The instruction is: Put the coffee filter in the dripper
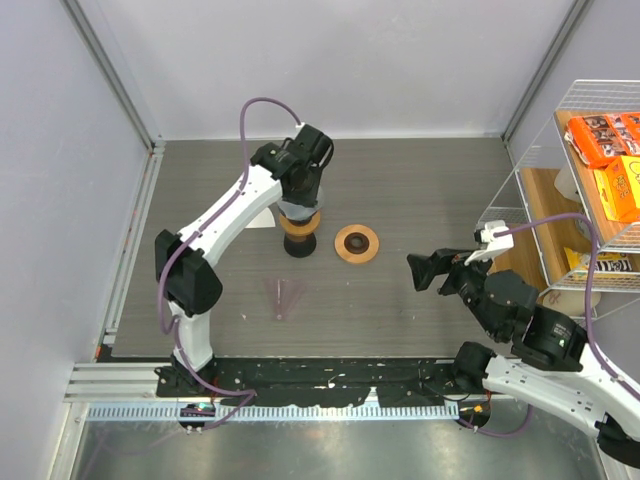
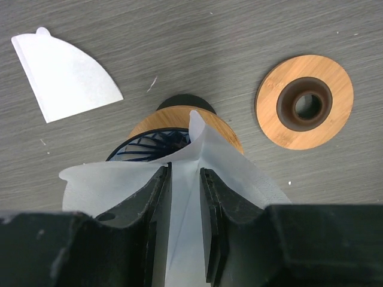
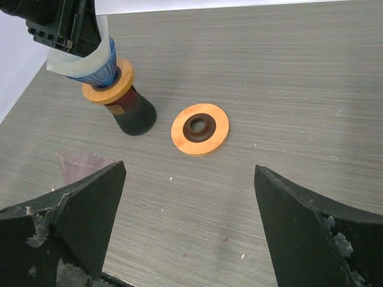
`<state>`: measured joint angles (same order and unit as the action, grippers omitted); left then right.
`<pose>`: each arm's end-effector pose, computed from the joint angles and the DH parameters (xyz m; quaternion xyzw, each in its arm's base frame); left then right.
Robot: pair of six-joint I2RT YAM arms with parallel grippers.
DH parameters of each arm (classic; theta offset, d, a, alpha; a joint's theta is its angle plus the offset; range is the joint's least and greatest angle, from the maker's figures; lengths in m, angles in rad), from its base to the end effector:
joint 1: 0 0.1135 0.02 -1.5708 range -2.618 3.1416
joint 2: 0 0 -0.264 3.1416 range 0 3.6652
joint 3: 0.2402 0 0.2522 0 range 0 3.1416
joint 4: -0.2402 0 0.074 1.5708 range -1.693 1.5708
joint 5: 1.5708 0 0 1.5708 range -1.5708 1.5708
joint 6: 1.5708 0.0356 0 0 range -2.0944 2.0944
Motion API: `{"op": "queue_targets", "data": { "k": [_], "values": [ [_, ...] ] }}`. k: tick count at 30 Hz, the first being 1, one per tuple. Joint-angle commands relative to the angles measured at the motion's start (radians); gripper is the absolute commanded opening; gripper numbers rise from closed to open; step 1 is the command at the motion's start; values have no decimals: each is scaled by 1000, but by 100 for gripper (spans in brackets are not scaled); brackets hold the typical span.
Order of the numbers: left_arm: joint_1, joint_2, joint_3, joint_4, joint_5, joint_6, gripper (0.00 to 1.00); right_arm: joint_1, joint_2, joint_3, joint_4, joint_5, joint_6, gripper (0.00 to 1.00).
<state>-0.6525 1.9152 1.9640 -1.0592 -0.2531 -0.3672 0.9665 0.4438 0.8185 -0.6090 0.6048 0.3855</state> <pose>0.3300 -0.2410 0.3420 0.1010 0.9486 -0.0280 0.2986 0.0667 0.0609 0.3484 -0.0378 0.7708 0.1877 0.6077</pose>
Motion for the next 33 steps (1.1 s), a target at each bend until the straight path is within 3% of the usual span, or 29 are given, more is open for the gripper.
{"op": "queue_targets", "data": {
  "k": [1,33],
  "values": [
    [2,7,35,-13,-14,-18,30,-2,-20,-7,-12,27,36,95],
    [7,48,-56,21,-11,-35,30,-2,-31,-33,-34,82,59,95]
  ]
}}
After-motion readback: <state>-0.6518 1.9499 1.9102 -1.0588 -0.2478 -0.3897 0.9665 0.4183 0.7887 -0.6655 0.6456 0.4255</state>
